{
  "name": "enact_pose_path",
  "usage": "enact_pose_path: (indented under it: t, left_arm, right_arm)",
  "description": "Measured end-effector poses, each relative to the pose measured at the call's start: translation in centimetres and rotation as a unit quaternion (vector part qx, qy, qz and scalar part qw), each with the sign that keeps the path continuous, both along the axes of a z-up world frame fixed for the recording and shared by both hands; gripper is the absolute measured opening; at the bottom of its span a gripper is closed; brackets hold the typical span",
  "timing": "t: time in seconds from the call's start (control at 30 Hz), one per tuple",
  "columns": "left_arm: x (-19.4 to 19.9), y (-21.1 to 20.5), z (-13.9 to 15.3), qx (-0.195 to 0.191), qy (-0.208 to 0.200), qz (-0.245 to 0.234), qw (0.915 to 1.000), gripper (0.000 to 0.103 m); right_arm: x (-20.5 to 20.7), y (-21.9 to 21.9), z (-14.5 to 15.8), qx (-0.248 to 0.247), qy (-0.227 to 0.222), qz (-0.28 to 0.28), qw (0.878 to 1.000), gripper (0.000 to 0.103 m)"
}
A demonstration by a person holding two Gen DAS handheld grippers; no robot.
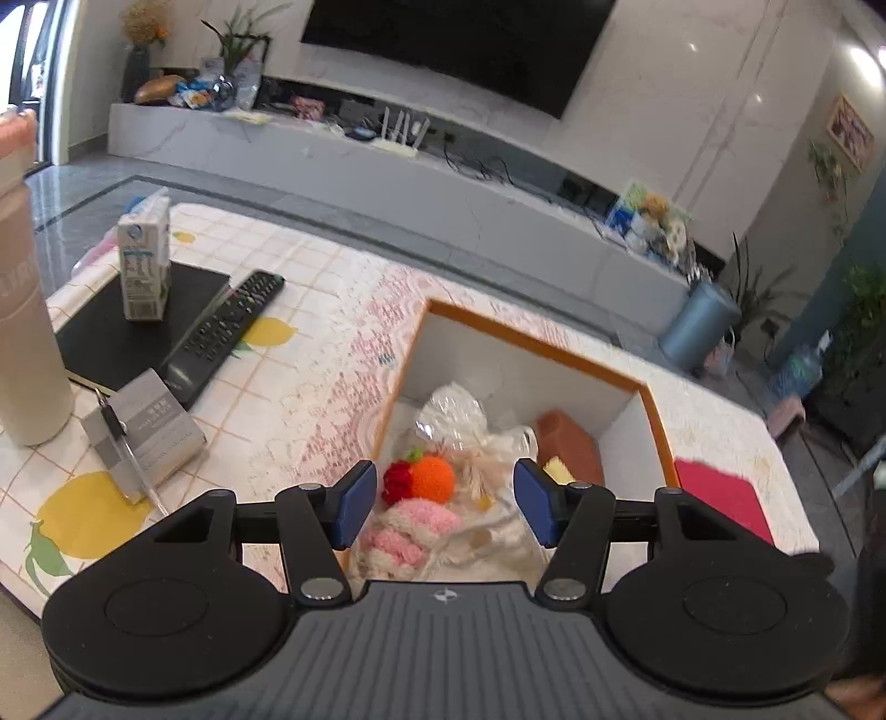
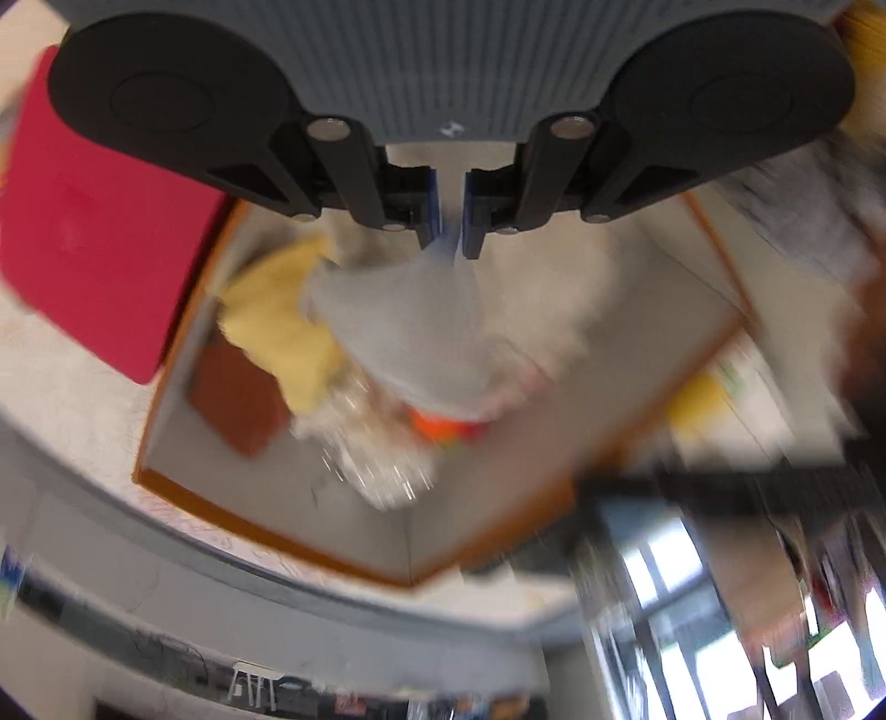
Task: Organize soft objects
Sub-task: 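Open both tools to drop the pillow and mesh cloth into the box, then move both tools back to the brown plush dog and Deegeo snack bag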
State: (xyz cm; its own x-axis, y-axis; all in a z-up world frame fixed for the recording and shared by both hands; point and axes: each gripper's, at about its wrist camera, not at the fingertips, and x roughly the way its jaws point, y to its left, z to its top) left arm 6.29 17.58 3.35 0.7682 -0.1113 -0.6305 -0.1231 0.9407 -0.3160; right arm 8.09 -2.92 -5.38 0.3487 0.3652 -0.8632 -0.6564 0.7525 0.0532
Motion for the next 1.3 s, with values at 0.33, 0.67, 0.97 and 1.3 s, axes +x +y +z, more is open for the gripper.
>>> enact_pose_path:
  t: [0.33,0.67,0.97,1.3]
  left_arm:
    - [0.2,0.2,0.0,0.009,0.002,0.002,1.0,0.067]
    - [-0.2,0.4,0.4,0.003,-0.007,0.004,1.0,0.067]
    - [-0.8,-0.5,1.4,-0.003,-0.028,-0.017,0.9995,0.067]
    - [-1.5,-4.1,2.8,0.026,-0.057,-0.059,0.9963,0.067]
  right_arm:
    - [-1.0,0.1,-1.1,-0.035,0.007,0.037,0.999,0.019]
    - [-2.6,-1.3,3.1,0.01,-0.037,0.011,0.999,0.096]
    - [-3.6,-5.4,8.3,0.043,-0.101,-0.057,0.992,0.097]
    - [-8.1,-14.5,17.2,0.006,-0.289,-0.134,0.948,0.1]
